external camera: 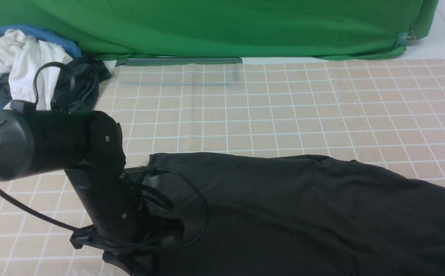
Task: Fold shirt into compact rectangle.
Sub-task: 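Fold the right end of the dark garment over onto its left end with the right gripper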
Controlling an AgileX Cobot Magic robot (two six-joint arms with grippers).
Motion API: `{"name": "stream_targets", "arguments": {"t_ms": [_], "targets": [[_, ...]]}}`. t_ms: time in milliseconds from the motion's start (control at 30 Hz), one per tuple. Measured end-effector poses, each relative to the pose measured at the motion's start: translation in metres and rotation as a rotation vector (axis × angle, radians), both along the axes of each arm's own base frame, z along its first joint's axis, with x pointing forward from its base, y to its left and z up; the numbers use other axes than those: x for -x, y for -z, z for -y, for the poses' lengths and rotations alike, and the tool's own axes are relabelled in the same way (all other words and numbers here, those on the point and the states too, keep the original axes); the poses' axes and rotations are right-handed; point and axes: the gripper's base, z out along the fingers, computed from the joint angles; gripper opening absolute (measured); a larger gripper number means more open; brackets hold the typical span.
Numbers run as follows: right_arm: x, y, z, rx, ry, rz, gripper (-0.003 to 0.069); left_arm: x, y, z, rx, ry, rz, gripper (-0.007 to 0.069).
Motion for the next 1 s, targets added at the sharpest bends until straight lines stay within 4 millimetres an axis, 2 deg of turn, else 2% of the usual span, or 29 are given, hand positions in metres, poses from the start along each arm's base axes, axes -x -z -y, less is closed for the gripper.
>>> {"name": "stream_targets", "arguments": {"t_ms": [233, 533, 600, 700, 733, 867, 933, 1000], "targets": [[0.002, 0.001, 0.005, 0.057, 0.025, -0.013, 0.0052, 0.0, 0.0, 0.001, 0.006, -0.005, 0.001, 0.0132], [-0.001, -0.001, 0.015, 0.142, 0.047, 0.037, 0.0052, -0.003, -0.006, 0.003, 0.019, -0.013, -0.011, 0.0386], [-0.001, -0.001, 0.016, 0.158, 0.048, 0.045, 0.0051, -0.01, -0.018, 0.007, 0.028, -0.001, 0.001, 0.0456], [-0.001, -0.002, 0.017, 0.172, 0.041, 0.041, 0.0051, -0.02, -0.04, 0.008, 0.025, 0.008, 0.069, 0.0505], [-0.001, -0.002, 0.017, 0.172, 0.042, 0.04, 0.0051, -0.021, -0.043, 0.008, 0.021, 0.012, 0.082, 0.0507], [-0.007, -0.014, 0.016, 0.156, 0.048, 0.046, 0.0051, -0.034, -0.082, -0.002, -0.055, 0.027, 0.248, 0.0486], [-0.011, -0.021, 0.013, 0.151, 0.037, 0.047, 0.0051, -0.038, -0.09, -0.006, -0.06, 0.016, 0.277, 0.0463], [-0.021, -0.034, 0.002, 0.132, -0.003, 0.051, 0.0051, -0.045, -0.108, -0.018, -0.044, -0.032, 0.324, 0.038]]}}
